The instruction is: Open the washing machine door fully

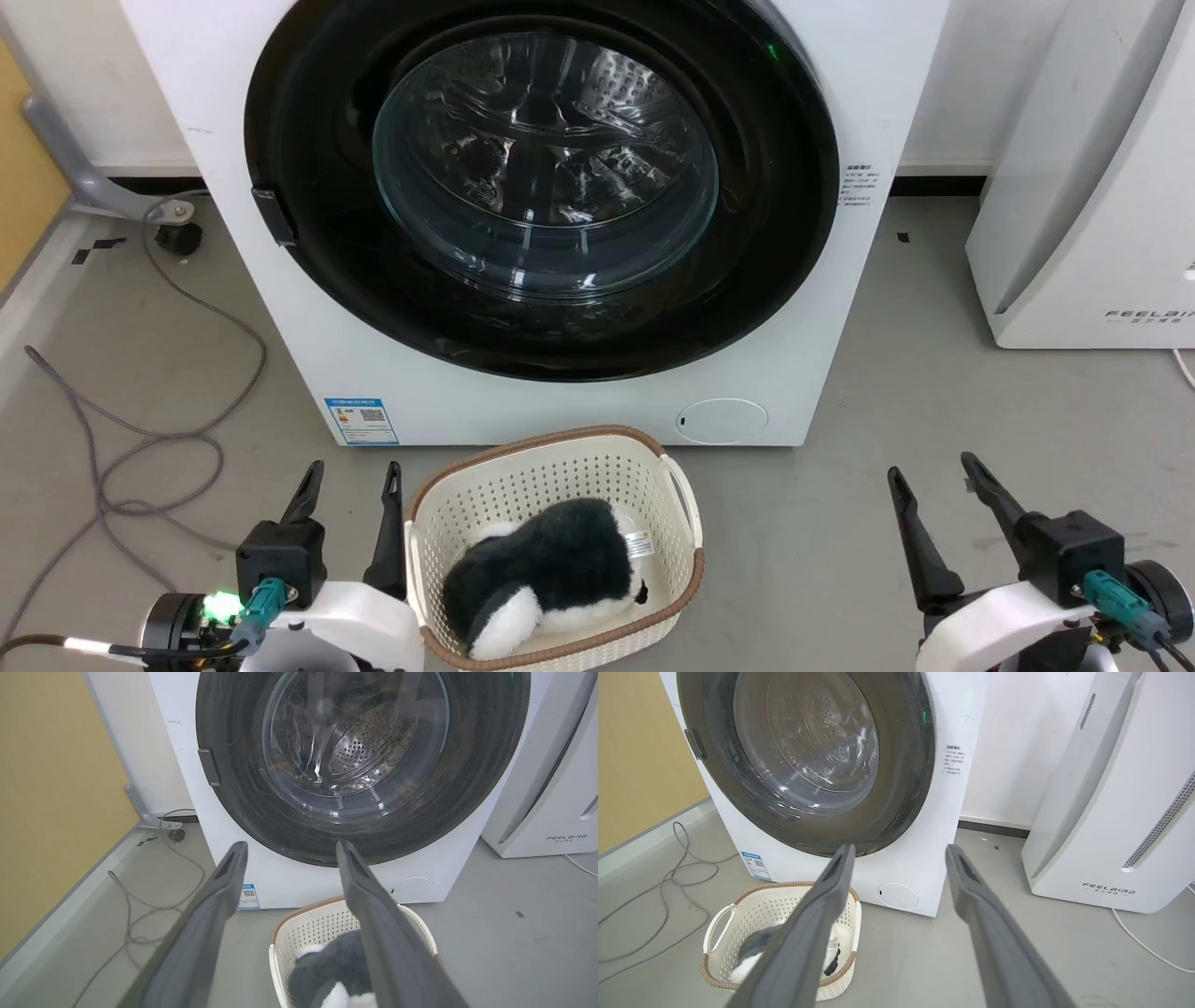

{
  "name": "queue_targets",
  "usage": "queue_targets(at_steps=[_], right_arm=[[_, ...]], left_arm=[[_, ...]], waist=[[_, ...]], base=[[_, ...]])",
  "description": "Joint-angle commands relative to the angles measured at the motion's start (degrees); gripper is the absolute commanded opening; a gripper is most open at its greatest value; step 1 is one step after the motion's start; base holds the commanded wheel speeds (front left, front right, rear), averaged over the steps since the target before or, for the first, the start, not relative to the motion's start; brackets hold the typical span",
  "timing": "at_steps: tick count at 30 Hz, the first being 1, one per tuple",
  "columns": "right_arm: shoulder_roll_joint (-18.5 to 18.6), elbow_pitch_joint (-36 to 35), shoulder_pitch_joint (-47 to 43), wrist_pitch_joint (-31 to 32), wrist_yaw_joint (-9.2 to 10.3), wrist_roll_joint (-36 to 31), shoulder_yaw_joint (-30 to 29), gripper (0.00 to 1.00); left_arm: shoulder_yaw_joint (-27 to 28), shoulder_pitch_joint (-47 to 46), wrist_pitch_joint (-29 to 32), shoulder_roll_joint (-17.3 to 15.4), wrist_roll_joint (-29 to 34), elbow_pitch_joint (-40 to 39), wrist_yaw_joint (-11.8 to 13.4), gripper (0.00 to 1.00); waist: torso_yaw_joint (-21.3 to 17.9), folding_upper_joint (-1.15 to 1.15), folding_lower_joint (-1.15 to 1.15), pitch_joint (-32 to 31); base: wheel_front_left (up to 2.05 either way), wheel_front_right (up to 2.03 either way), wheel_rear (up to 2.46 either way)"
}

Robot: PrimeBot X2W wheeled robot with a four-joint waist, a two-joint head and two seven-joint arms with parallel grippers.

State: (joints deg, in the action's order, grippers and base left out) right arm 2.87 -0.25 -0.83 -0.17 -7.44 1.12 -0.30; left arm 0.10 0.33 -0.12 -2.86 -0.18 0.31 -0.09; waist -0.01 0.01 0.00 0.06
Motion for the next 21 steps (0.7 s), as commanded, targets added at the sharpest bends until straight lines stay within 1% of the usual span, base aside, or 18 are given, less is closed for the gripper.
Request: queue_targets(at_steps=[1, 5, 6, 7, 8, 11, 12, 21], right_arm=[[0.0, -0.38, -0.01, -0.62, 0.0, 0.67, -0.31, 1.0], [0.0, -0.8, 0.01, -1.09, 0.0, 2.25, -0.76, 1.0], [0.0, -0.87, 0.03, -1.21, 0.0, 2.78, -0.88, 0.79], [0.0, -0.9, 0.04, -1.33, 0.0, 3.43, -0.98, 0.31], [0.0, -0.93, 0.06, -1.45, 0.0, 4.14, -1.07, 0.0], [0.0, -0.77, 0.15, -1.81, -0.01, 7.02, -1.39, 0.0], [0.0, -0.59, 0.3, -2.05, -0.01, 9.16, -1.61, 0.0], [0.0, 1.7, 2.43, -3.13, -0.01, 21.05, -3.17, 0.0]], left_arm=[[-0.15, -0.17, -0.64, 0.0, -0.29, 0.12, 0.47, 1.0], [-0.29, -0.28, -1.12, 0.0, -0.46, 0.16, 0.84, 1.0], [-0.33, -0.31, -1.24, 0.0, -0.51, 0.17, 0.93, 1.0], [-0.36, -0.33, -1.36, 0.0, -0.55, 0.18, 1.02, 1.0], [-0.39, -0.36, -1.48, 0.0, -0.6, 0.19, 1.11, 1.0], [-0.49, -0.44, -1.84, 0.0, -0.73, 0.22, 1.38, 1.0], [-0.55, -0.5, -2.08, 0.0, -0.81, 0.24, 1.55, 1.0], [-0.76, -0.95, -3.15, 0.0, -1.12, 0.18, 2.27, 1.0]], waist=[[0.0, -0.01, 0.0, 0.03], [-0.01, -0.01, 0.0, 0.09], [-0.01, -0.01, 0.0, 0.11], [0.0, -0.01, 0.0, 0.12], [0.0, -0.01, 0.0, 0.14], [0.01, -0.01, 0.0, 0.19], [0.03, -0.01, 0.0, 0.25], [0.25, -0.01, 0.0, 0.9]], base=[[0.0, 0.0, 0.0], [0.0, 0.0, 0.0], [0.0, 0.0, 0.0], [0.0, 0.0, 0.0], [0.0, 0.0, 0.0], [0.0, 0.0, 0.0], [0.0, 0.0, 0.0], [0.0, 0.0, 0.0]])
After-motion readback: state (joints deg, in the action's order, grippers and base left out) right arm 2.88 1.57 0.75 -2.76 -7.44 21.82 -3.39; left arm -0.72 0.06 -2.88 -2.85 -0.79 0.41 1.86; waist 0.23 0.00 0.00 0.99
